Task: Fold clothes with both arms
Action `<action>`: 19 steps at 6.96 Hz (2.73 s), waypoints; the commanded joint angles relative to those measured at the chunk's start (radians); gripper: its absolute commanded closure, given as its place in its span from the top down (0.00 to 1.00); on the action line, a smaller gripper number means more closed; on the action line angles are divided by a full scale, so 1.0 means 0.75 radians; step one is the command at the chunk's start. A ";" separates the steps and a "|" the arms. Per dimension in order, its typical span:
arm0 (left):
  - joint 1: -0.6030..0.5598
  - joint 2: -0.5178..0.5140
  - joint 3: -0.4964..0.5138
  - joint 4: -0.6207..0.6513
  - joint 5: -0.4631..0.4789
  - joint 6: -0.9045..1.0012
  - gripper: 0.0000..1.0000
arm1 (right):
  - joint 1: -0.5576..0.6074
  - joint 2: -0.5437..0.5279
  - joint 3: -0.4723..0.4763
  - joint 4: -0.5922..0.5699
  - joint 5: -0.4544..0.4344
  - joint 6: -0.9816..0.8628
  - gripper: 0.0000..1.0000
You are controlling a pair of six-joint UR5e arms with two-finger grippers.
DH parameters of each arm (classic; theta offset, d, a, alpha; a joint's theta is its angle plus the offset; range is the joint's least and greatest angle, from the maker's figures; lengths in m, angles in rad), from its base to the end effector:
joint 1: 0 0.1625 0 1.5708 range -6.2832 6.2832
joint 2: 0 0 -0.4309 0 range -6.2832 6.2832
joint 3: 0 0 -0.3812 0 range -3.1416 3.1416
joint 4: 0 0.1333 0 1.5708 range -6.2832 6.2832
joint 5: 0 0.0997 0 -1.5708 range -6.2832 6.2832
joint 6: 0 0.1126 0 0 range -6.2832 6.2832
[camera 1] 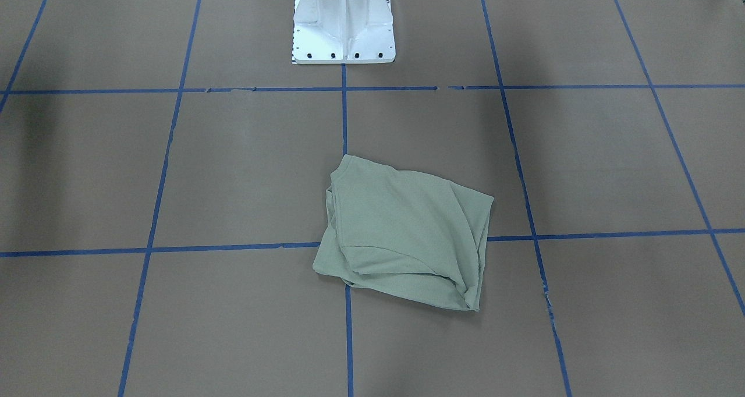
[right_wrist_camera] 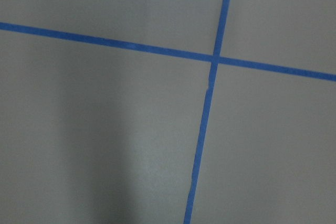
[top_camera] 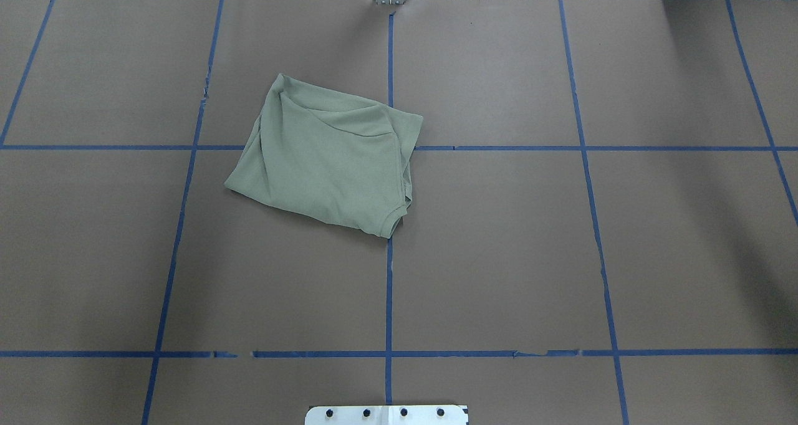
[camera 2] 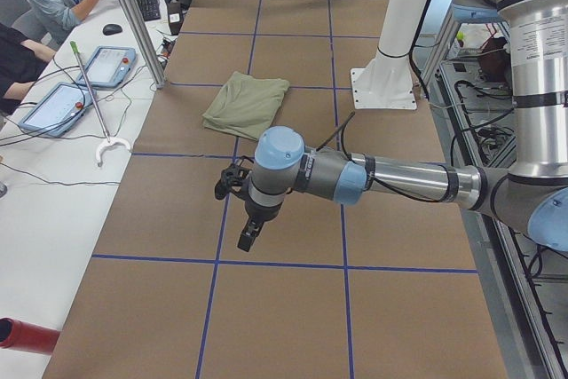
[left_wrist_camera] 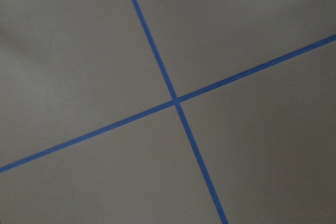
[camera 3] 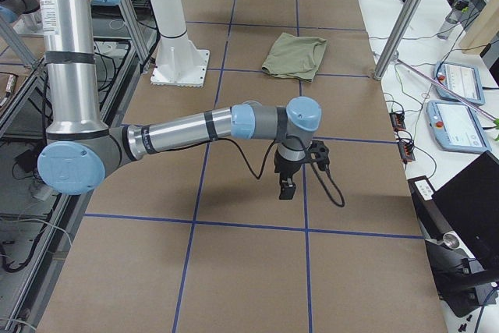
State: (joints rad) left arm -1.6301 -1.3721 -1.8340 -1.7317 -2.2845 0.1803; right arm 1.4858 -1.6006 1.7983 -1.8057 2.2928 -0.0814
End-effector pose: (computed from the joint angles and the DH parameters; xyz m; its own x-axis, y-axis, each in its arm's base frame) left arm -0.0839 -0.4073 0.6210 0.7613 0.2741 -0.5877 -0.0801 0.9391 0.3343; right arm 0.0198 -0.4608 0.6065 0.7405 -0.1201 0.6613 0.1455 0.9892 0.0166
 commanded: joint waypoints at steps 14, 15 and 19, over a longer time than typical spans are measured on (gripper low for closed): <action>0.069 0.042 0.056 0.157 -0.163 0.003 1.00 | 0.034 -0.097 0.024 0.072 0.050 -0.010 1.00; 0.065 0.042 0.050 0.147 -0.163 0.013 1.00 | 0.034 -0.097 0.024 0.072 0.050 -0.010 1.00; 0.059 0.044 0.026 0.147 -0.151 0.009 1.00 | 0.034 -0.097 0.038 0.072 0.044 -0.014 1.00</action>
State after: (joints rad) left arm -1.5839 -1.3400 -1.8093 -1.6213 -2.3980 0.1877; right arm 1.5110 -1.6736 1.8254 -1.7518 2.3274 -0.0904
